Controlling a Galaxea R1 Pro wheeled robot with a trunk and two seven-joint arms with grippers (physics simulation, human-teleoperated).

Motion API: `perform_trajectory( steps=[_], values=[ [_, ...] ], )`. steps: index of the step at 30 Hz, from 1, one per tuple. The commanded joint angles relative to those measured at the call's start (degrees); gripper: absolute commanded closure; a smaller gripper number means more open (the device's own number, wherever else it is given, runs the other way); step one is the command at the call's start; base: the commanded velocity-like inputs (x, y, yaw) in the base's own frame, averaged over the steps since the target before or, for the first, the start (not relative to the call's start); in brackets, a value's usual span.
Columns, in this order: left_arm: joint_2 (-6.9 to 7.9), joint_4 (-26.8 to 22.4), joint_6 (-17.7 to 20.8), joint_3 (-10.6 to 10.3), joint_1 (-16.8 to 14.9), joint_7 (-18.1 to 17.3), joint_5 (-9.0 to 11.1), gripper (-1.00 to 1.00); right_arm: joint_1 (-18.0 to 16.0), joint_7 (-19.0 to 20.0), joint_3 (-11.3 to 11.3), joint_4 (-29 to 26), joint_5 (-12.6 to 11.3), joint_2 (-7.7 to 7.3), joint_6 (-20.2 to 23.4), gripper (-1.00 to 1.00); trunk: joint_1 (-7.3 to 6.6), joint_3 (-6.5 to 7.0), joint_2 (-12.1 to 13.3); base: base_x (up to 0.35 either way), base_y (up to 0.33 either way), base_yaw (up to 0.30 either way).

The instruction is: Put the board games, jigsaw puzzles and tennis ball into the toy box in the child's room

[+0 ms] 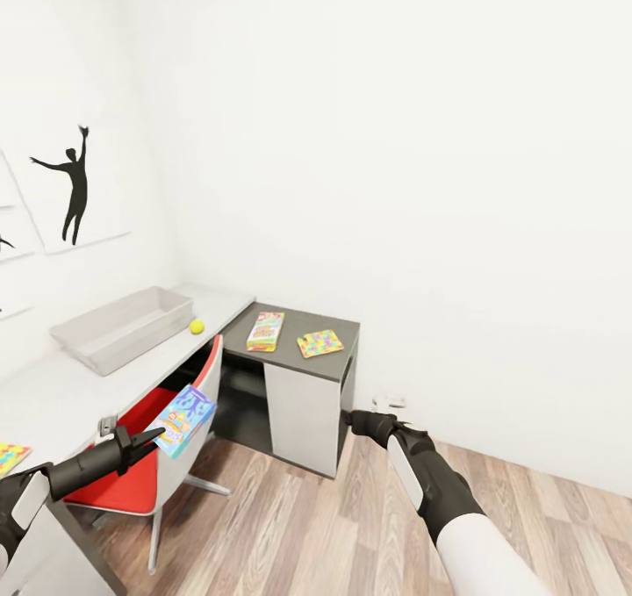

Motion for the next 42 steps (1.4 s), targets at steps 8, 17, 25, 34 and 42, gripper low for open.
perform_trajectory(
  steps=[8,17,25,34,42],
  values=[
    [0.0,0.01,0.43,0.12,-0.06,-0.29,0.21,1.0,-0.04,-0.03,-0.03,-0.08,-0.36,-0.08,0.23,-1.0,0.05,-0.13,-0.13,0.032,-0.02,0.001],
    [0.0,0.01,0.43,0.12,-0.06,-0.23,0.21,1.0,-0.04,-0.1,-0.03,-0.08,-0.36,-0.01,0.23,-1.0,0.05,0.13,-0.13,0.009,-0.001,0.085],
    [0.0,0.01,0.43,0.12,-0.06,-0.04,0.21,1.0,-0.04,-0.1,-0.03,-0.08,-0.36,0.0,0.23,-1.0,0.05,0.66,-0.13,0.147,0.0,0.199],
    [0.0,-0.07,0.43,0.12,-0.06,-0.56,0.21,1.0,-0.04,-0.08,-0.03,-0.08,-0.36,0.0,0.23,-1.0,0.05,1.27,-0.13,0.017,0.0,0.207],
    [0.0,-0.08,0.43,0.12,-0.06,-0.58,0.21,1.0,-0.04,-0.02,-0.03,-0.09,-0.36,-0.06,0.23,-1.0,0.05,1.59,-0.13,0.001,0.0,0.147]
  ],
)
